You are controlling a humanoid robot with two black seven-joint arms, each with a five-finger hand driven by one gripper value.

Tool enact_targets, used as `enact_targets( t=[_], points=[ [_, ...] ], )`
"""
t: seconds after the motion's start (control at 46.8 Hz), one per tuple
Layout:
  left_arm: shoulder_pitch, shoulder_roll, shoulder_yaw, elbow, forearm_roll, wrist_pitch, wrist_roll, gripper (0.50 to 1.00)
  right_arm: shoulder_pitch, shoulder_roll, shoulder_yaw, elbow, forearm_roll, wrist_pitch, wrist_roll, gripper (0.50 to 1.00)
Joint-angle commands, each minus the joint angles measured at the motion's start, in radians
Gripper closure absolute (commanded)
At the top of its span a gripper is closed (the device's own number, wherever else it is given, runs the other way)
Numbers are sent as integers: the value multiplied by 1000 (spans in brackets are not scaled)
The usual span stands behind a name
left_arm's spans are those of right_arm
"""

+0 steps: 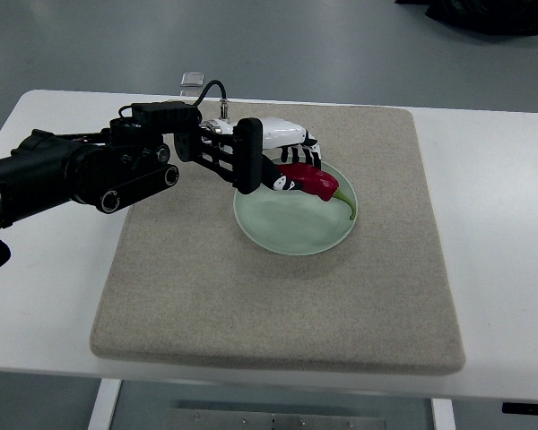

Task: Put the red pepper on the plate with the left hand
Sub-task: 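Lift the red pepper and carry it over the green plate, then lower the pepper onto the plate and open the left hand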

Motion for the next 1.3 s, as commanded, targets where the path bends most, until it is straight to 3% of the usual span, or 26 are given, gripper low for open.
enact_targets(
  t=[0.0, 0.32, 0.406, 0.491, 0.576, 0.768, 0.854, 0.939, 1.281],
  points=[
    [5, 1, 2, 1, 1, 0, -2, 999, 0, 0, 0, 0, 0, 0, 0, 568],
    [14, 6, 3, 1, 6, -2, -12, 986, 0, 0, 0, 0, 0, 0, 0, 568],
    [14, 8, 3, 1, 11, -2, -15, 939, 0, 0, 0, 0, 0, 0, 0, 568],
    [15, 9, 3, 1, 9, -2, -15, 853, 0, 0, 0, 0, 0, 0, 0, 568],
    [17, 9, 5, 1, 11, -2, -15, 829, 0, 0, 0, 0, 0, 0, 0, 568],
    [17, 9, 3, 3, 6, 0, -15, 622, 0, 0, 0, 0, 0, 0, 0, 568],
    [17, 9, -1, 1, 3, -2, -15, 611, 0, 0, 0, 0, 0, 0, 0, 568],
    [17, 9, -6, 1, -3, 0, -15, 544, 0, 0, 0, 0, 0, 0, 0, 568],
    [34, 9, -103, 14, -75, 5, -14, 508, 0, 0, 0, 0, 0, 0, 0, 568]
  ],
)
